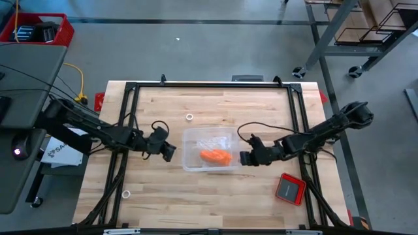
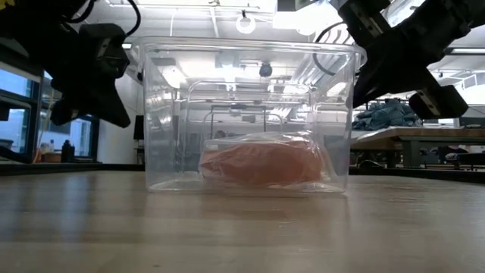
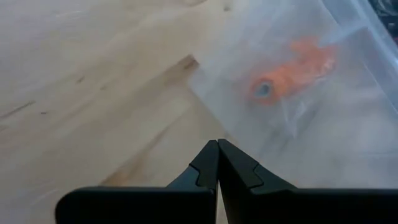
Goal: Roll bandage
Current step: Move the transparent bin to the center of the table, then return to Home position
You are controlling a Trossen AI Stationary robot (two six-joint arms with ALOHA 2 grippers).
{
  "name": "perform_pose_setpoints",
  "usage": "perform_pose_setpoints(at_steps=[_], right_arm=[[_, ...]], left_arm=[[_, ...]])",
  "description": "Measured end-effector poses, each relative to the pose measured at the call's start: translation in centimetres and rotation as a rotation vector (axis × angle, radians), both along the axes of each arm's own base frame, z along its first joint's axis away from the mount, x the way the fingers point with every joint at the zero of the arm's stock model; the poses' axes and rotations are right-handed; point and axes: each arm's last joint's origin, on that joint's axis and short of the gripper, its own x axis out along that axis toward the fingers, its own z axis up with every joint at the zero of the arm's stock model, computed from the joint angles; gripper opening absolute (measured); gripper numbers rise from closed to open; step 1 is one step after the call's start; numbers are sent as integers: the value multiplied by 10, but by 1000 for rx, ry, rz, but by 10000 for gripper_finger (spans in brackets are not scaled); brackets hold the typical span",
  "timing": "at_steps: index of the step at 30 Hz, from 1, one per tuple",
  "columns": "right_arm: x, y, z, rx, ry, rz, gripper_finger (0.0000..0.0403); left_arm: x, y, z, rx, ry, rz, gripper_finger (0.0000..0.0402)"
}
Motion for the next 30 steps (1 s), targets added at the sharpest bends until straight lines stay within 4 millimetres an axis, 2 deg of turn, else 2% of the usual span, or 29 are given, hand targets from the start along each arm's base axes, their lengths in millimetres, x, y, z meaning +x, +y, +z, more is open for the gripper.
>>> perform_pose_setpoints(at_steps=[4, 6, 11, 14, 17, 20, 25, 28, 30], right_arm=[[1, 2, -2, -16, 1, 18, 0], [-5, 0, 1, -45, 27, 51, 0], [-29, -9, 19, -109, 56, 90, 0], [-43, -17, 37, -165, -20, 67, 0], [-55, -29, 53, -215, -85, 5, 0], [-67, -44, 63, -239, -121, -68, 0], [-78, -63, 74, -311, -155, -137, 0], [-80, -71, 76, -351, -159, -157, 0], [-80, -75, 77, -378, -154, -161, 0]], left_arm=[[1, -3, 4, 1, -29, -54, 0], [-1, -2, 18, 32, -84, -106, 0], [-17, 2, 57, 143, -361, -231, 0], [-31, 7, 69, 242, -493, -282, 0], [-42, 13, 63, 343, -576, -302, 0], [-50, 18, 49, 387, -653, -333, 0], [-58, 24, 15, 392, -755, -363, 0], [-62, 27, 1, 374, -808, -378, 0], [-62, 27, -4, 377, -778, -396, 0]])
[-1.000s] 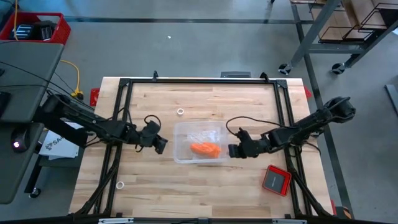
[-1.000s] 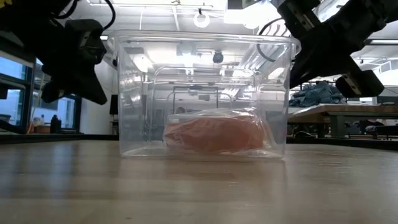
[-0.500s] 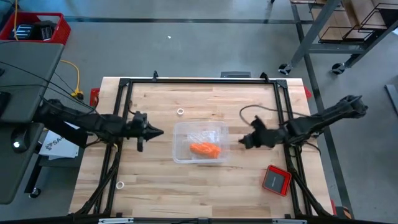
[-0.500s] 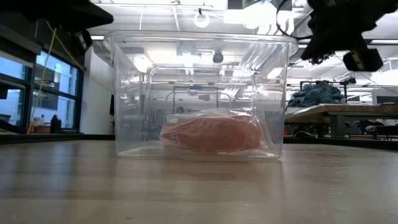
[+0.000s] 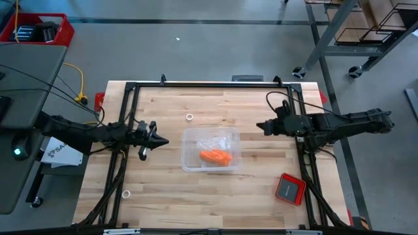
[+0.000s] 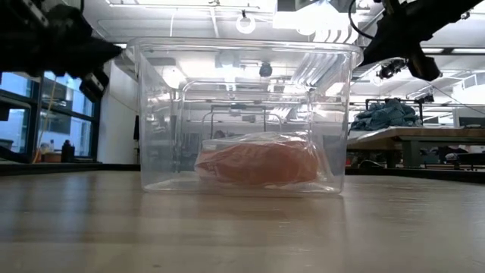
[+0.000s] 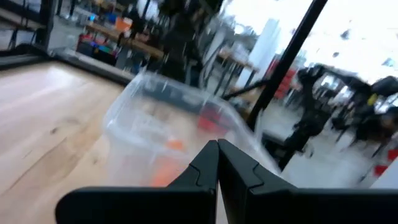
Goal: Roll bandage
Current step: Return to Home position
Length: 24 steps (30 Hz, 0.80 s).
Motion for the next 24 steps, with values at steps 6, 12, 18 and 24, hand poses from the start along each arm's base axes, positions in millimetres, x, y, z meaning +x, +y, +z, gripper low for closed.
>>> perform_pose_setpoints(at_steps=[6, 12, 18, 24], right_arm=[[0, -7, 0, -61, 35, 51, 0], [-5, -5, 5, -107, 22, 135, 0], [-18, -2, 11, -249, 1, 206, 0], [-25, -1, -23, -337, -143, 230, 0]], left_arm=[[1, 5, -8, 38, 76, 27, 0], [1, 7, -8, -131, 90, 53, 1], [1, 7, -8, -164, 91, 53, 1], [1, 7, -8, -165, 91, 54, 1]])
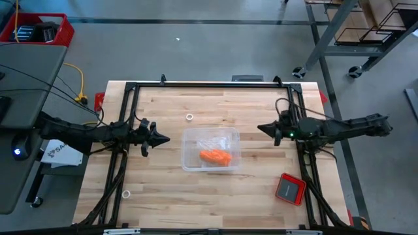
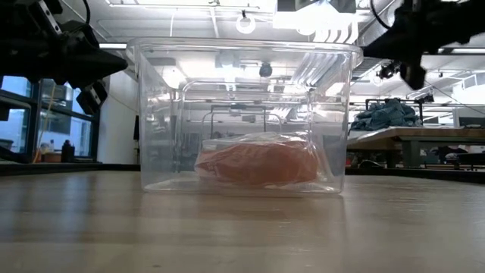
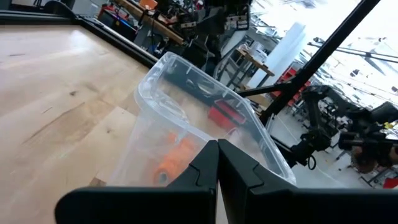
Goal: Roll bandage
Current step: Return to Home position
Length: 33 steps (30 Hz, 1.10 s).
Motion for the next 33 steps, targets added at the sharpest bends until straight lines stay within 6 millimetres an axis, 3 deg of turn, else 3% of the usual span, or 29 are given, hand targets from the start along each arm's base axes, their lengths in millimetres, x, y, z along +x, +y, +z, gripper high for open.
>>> perform_pose_setpoints(at_steps=[5, 9, 20, 24, 28, 33], right_arm=[[-3, -3, -30, -90, -339, 84, 0], [-8, -8, -49, -196, -464, 148, 0], [-8, -16, -78, -486, -207, 355, 0], [-10, -17, -94, -489, -43, 410, 0], [-17, -21, -110, -455, 165, 334, 0], [-21, -23, -99, -503, 72, 228, 0]], left_arm=[[0, 0, 0, 1, 0, 1, 1], [0, 0, 0, 1, 0, 1, 1], [0, 0, 0, 0, 1, 0, 1], [0, 0, 0, 0, 1, 0, 1], [0, 0, 0, 0, 0, 0, 1], [0, 0, 0, 1, -1, 2, 1]])
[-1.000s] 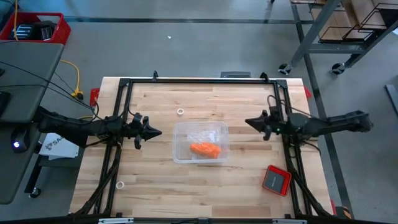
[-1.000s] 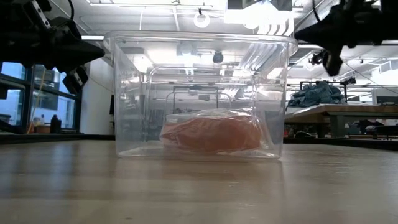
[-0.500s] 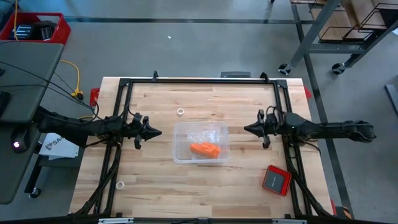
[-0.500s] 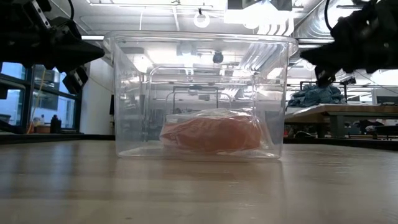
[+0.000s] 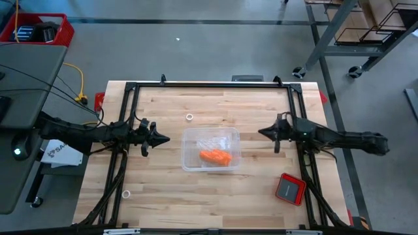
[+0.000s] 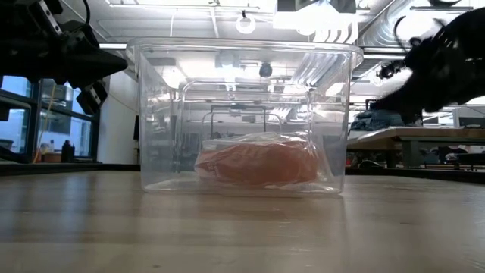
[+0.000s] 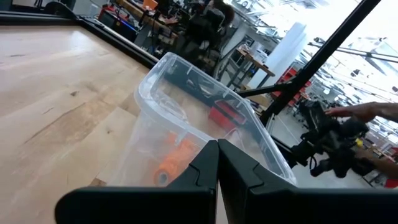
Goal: Roll bandage
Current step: Return to Home position
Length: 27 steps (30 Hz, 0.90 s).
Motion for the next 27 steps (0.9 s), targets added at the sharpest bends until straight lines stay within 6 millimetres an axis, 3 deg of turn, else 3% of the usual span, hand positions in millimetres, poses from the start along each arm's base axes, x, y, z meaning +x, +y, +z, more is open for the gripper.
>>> perform_pose_setpoints(at_steps=[8, 16, 27], right_arm=[[-15, 2, 25, -40, -288, 4, 0], [-15, 5, 24, -33, -268, 32, 0], [-14, 21, 24, -9, -263, 208, 0]], left_arm=[[0, 0, 0, -1, 1, 1, 1], [0, 0, 0, -1, 0, 2, 1], [0, 0, 0, 0, 5, 2, 1]])
